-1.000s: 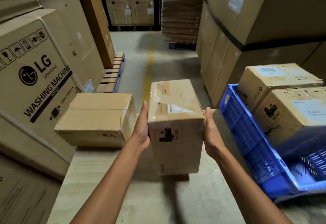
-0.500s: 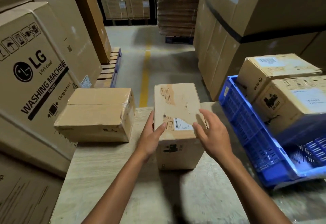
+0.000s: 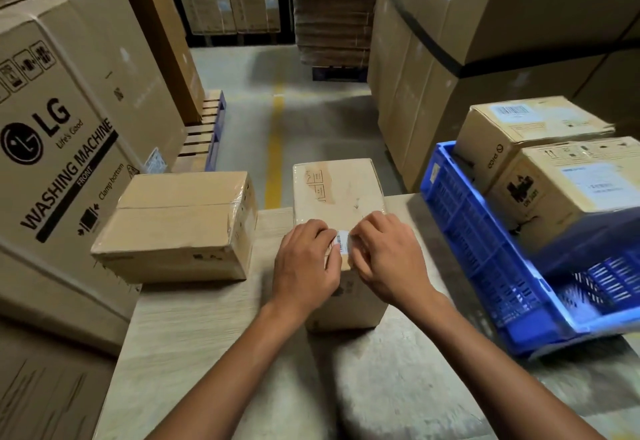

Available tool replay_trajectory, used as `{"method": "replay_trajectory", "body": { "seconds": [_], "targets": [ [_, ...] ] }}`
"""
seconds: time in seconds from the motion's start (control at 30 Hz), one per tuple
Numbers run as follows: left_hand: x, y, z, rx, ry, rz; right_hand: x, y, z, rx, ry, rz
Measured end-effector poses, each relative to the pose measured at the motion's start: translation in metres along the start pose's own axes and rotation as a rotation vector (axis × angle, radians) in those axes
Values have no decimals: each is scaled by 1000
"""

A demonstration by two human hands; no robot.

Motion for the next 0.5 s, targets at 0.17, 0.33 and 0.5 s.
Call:
{"method": "replay_trajectory", "body": {
  "seconds": [0.17, 0.33, 0.5],
  "targets": [
    [-4, -9, 27, 125, -187, -22, -5, 4, 29, -27, -138, -81],
    [-10, -19, 36, 201, -298, 77, -12, -2, 38, 38, -276, -94],
    [-3, -16, 52, 111, -274, 230, -12, -1, 52, 21, -263, -177]
  ]
}}
Point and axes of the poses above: each hand's wrist, its own z-axis towards the middle knuckle, its own x-axis out of the back of the hand, y = z × x, the point moved 6 cm from there along z, towards the middle knuckle, and after that the axes turned 10 degrees about -z, right-handed, at the moved point
